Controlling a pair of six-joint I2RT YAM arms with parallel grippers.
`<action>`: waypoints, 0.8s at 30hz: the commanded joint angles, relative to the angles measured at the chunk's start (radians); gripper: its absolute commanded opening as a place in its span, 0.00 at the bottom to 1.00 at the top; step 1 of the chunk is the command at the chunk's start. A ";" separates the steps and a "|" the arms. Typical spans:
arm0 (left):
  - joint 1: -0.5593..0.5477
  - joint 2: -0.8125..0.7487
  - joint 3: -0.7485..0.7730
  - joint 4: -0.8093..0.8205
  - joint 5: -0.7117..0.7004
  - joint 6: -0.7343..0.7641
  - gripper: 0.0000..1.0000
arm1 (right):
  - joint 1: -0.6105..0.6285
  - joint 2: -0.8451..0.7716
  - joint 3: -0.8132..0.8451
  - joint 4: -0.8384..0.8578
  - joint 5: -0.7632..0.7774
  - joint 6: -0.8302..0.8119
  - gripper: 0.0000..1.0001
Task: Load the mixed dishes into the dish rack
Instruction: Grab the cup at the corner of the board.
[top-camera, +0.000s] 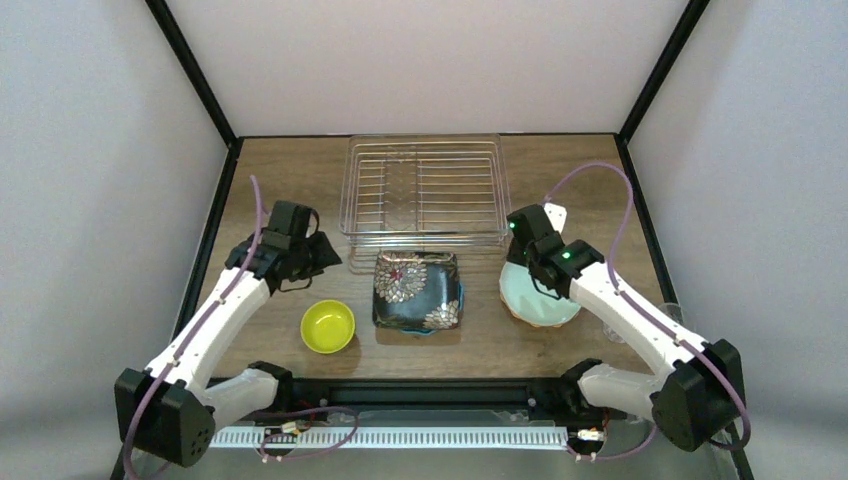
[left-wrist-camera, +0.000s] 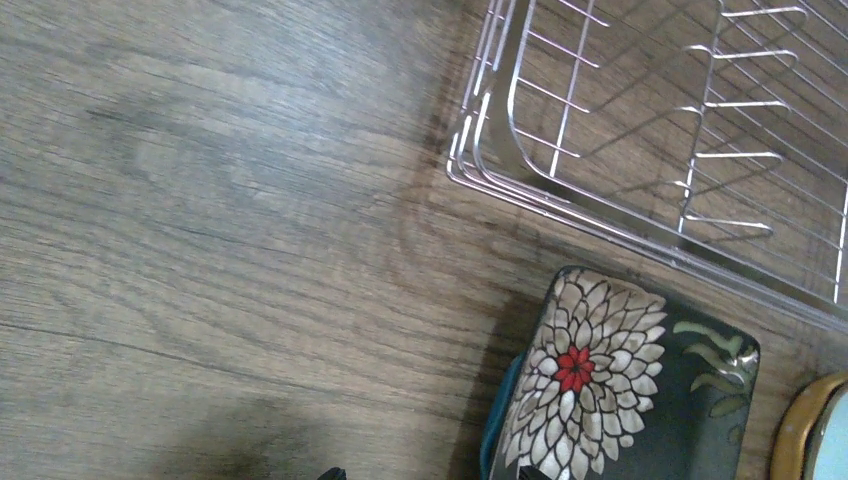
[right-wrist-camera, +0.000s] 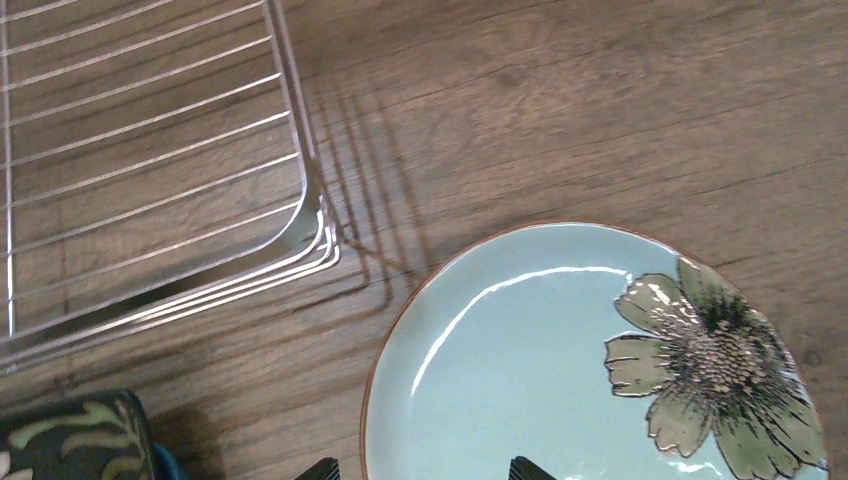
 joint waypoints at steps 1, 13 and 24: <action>-0.041 0.003 0.029 0.001 0.001 -0.014 1.00 | 0.004 0.004 0.053 -0.105 0.116 0.124 0.99; -0.145 -0.040 0.029 0.066 0.103 -0.028 1.00 | 0.005 -0.087 0.138 -0.488 0.170 0.495 0.99; -0.259 -0.062 -0.024 0.179 0.184 -0.040 1.00 | 0.004 -0.196 0.111 -0.683 0.203 0.714 0.99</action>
